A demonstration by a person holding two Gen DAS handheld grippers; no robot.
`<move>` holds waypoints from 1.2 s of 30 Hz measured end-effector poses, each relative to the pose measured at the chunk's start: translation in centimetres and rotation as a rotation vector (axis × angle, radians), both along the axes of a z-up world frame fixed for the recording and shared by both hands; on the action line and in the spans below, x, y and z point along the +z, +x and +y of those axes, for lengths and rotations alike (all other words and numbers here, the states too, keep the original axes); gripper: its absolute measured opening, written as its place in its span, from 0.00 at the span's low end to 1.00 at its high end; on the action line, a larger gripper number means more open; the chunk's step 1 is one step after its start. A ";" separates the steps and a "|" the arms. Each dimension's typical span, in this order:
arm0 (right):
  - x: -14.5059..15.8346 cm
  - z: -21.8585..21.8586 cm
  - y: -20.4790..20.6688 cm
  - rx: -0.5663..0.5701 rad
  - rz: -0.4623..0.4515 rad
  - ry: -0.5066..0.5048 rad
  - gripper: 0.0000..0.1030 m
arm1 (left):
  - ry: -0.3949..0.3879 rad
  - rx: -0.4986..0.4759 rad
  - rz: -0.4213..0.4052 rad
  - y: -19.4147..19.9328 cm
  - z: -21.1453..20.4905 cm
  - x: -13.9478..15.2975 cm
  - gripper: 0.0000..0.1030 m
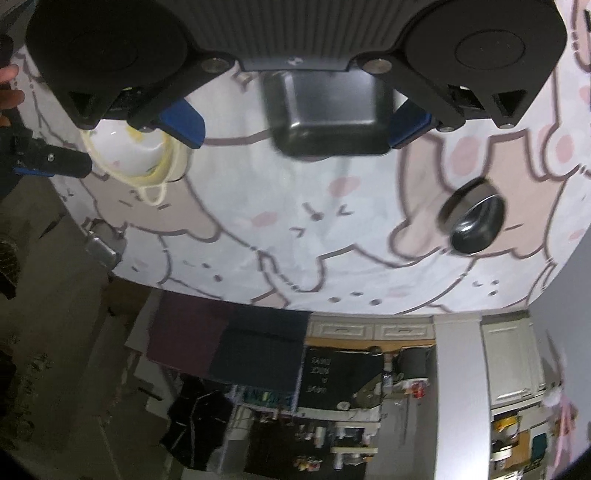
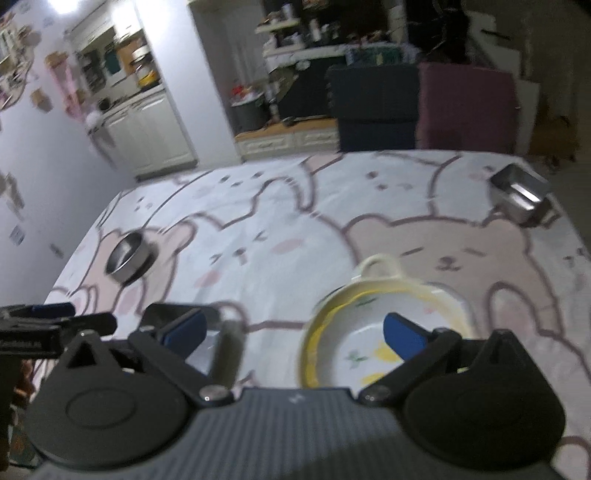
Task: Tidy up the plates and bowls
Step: 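Move both grippers to the smaller steel tray and grip its sides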
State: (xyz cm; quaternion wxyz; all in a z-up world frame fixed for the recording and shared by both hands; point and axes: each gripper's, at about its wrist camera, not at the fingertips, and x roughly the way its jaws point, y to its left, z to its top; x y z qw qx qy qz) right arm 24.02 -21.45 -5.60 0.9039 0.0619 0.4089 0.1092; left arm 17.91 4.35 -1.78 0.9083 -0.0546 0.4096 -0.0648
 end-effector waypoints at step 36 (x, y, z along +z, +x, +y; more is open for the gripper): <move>-8.5 -33.2 12.5 -0.445 -0.219 -0.014 1.00 | -0.265 -0.079 -0.012 15.0 -30.5 -6.8 1.00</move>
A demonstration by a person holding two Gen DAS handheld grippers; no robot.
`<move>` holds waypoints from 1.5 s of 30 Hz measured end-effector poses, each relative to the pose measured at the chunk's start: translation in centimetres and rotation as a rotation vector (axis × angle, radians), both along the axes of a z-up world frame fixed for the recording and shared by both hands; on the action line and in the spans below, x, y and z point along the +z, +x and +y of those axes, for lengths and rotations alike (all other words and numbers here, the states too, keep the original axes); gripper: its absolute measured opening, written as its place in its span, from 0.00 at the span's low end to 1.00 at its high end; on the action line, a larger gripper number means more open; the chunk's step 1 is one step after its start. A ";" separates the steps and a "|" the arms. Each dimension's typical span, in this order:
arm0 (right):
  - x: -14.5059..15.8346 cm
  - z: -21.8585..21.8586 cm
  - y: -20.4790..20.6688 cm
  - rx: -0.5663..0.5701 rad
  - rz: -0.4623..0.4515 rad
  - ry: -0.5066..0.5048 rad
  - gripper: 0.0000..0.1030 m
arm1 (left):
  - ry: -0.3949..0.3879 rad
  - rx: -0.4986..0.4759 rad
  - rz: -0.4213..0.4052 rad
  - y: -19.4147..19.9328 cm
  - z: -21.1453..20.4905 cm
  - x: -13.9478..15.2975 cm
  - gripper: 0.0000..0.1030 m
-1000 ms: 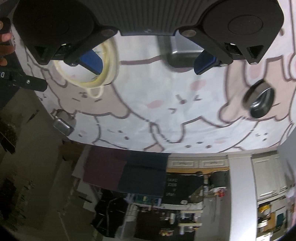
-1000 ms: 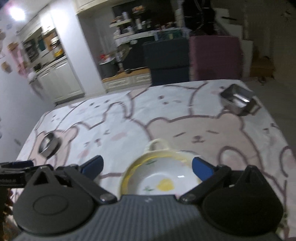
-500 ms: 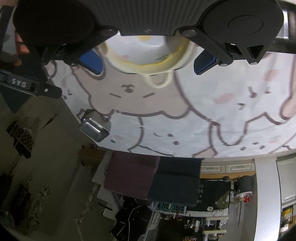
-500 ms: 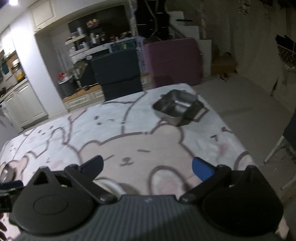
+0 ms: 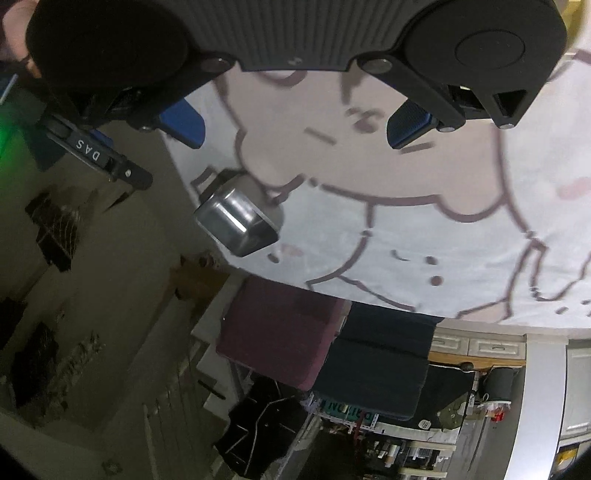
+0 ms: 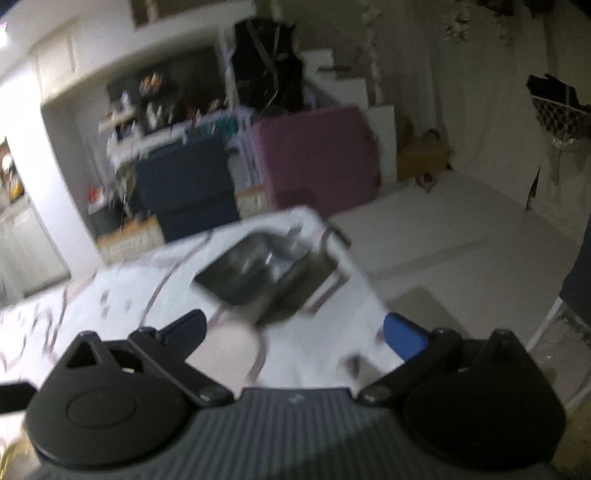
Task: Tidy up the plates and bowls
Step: 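Move both grippers to the smaller steel tray and grip its sides, then lift the smaller steel tray with both grippers and carry it back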
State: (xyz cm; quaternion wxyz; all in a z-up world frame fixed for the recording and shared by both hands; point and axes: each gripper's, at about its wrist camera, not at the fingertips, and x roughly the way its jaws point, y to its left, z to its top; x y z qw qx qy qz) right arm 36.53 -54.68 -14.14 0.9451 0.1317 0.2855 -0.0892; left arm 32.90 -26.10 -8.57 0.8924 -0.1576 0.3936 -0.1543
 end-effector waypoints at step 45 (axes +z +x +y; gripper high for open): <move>-3.6 -1.2 15.4 0.461 0.282 -0.167 0.11 | -0.145 0.098 0.169 12.7 -5.6 -8.1 0.10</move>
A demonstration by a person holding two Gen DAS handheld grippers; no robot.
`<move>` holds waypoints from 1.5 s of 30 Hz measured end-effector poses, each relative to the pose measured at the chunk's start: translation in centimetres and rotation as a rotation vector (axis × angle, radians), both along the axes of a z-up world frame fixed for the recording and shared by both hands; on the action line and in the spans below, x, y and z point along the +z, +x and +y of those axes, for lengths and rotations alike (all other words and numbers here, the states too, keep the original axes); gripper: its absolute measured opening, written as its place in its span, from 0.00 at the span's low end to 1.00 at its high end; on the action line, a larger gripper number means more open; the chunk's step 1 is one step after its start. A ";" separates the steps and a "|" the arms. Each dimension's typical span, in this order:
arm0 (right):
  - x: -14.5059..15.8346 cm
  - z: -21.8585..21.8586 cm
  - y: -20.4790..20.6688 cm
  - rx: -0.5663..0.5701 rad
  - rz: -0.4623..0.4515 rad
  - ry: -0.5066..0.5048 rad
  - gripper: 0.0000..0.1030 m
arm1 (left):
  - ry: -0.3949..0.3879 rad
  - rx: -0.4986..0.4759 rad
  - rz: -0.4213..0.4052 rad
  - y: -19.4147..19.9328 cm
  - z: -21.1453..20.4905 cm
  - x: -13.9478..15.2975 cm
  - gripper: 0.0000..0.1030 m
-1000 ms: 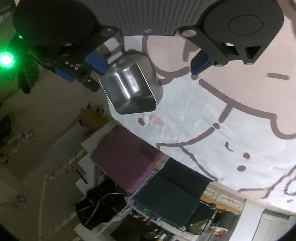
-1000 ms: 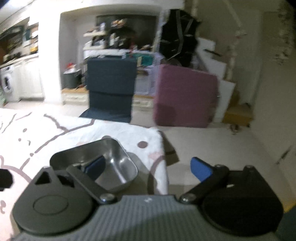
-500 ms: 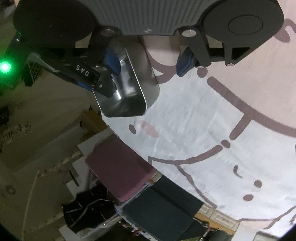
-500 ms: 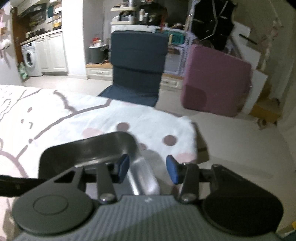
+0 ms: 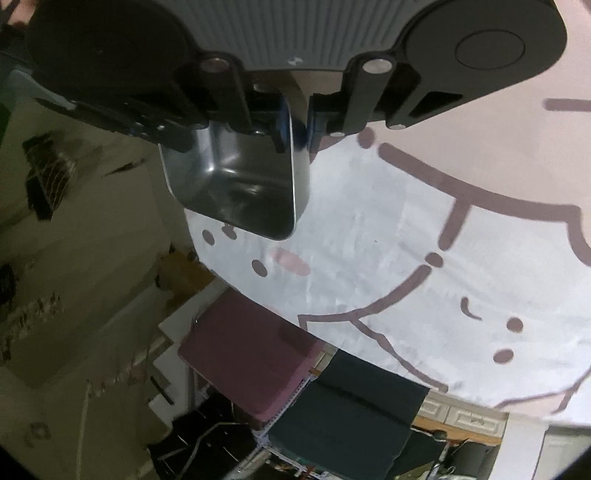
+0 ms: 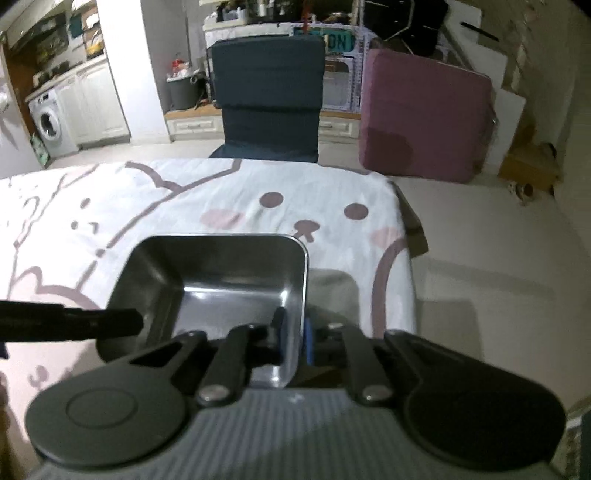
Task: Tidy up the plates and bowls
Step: 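Lift the smaller steel tray with both grippers and carry it back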
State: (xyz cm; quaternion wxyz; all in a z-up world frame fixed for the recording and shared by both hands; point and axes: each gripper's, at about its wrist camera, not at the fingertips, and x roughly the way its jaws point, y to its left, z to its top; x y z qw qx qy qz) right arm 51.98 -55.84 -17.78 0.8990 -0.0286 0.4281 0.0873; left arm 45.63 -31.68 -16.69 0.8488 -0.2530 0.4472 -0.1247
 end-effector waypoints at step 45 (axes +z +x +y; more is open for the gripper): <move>17.4 23.7 -25.2 0.000 -0.208 0.170 0.07 | 0.158 -0.036 -0.250 -23.6 25.6 18.7 0.08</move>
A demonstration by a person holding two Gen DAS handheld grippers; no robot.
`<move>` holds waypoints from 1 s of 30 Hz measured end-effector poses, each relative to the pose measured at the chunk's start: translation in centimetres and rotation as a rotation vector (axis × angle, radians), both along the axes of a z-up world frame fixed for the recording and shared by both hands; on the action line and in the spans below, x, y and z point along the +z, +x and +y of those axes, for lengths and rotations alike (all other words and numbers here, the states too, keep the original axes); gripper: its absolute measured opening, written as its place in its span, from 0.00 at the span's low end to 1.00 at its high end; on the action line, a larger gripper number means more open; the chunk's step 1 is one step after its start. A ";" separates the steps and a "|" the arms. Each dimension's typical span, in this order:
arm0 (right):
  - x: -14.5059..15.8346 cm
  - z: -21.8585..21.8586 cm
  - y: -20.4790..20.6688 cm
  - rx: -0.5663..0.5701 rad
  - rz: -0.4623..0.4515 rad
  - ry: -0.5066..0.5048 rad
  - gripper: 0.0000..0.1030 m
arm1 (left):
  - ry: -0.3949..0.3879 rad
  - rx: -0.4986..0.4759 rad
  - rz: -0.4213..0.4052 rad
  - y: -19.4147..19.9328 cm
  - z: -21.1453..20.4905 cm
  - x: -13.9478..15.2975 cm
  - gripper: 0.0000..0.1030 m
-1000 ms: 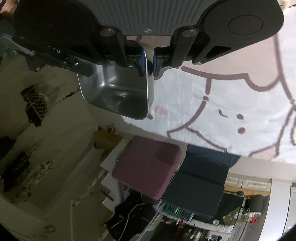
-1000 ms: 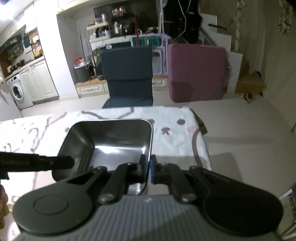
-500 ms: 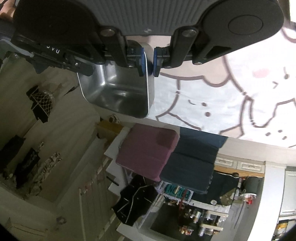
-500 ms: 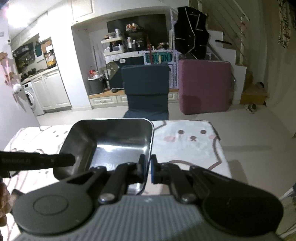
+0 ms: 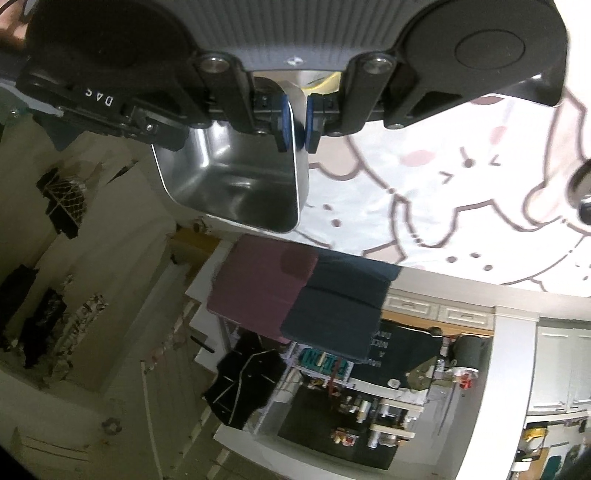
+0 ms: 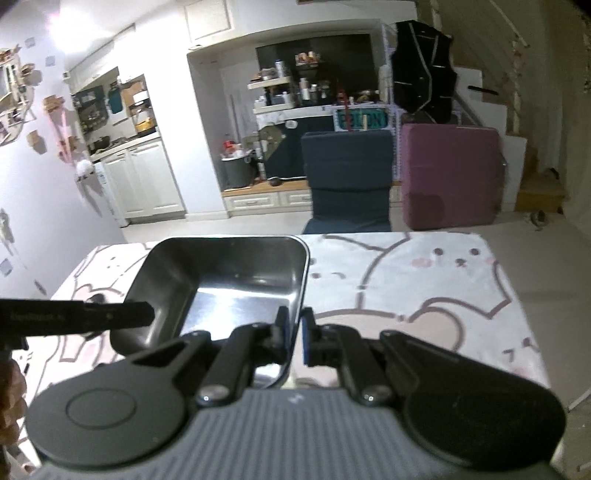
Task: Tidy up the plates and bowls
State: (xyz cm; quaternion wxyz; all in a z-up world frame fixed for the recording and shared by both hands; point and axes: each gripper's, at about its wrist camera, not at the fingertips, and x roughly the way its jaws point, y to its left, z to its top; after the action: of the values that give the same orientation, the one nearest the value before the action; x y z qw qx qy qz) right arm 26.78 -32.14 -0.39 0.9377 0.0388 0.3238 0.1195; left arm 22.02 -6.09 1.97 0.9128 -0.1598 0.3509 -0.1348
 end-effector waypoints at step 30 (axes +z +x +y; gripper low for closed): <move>-5.7 19.3 -0.7 0.290 0.144 0.024 0.11 | 0.140 0.163 0.113 -4.5 17.5 -5.3 0.08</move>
State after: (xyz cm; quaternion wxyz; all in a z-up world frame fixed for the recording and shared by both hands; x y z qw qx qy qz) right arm 26.11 -12.81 -6.10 0.8845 0.0113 0.3909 0.2544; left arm 17.49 11.45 -3.34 0.9085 -0.1310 0.3961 -0.0262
